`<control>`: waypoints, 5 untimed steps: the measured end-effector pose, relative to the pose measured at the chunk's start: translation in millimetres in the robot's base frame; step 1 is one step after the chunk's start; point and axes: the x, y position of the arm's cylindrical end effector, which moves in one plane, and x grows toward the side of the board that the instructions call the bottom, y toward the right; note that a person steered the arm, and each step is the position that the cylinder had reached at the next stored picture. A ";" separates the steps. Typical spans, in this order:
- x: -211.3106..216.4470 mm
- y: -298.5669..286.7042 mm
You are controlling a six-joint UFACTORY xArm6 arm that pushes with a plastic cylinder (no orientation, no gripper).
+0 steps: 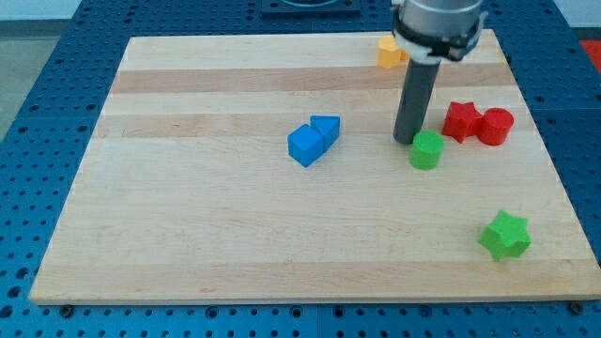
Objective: Move the green circle into the green star
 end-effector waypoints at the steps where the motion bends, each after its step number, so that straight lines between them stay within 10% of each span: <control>1: 38.3 -2.3; 5: 47.0 2.4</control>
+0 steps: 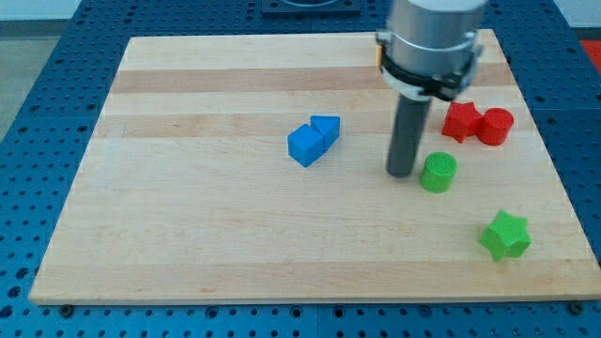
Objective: Move the green circle into the green star
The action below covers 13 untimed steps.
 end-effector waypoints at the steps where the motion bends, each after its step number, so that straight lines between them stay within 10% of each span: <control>1: 18.6 10.9; 4: -42.3 -2.1; 9: 59.3 18.1; 11: -25.7 17.5; 13: -6.5 49.6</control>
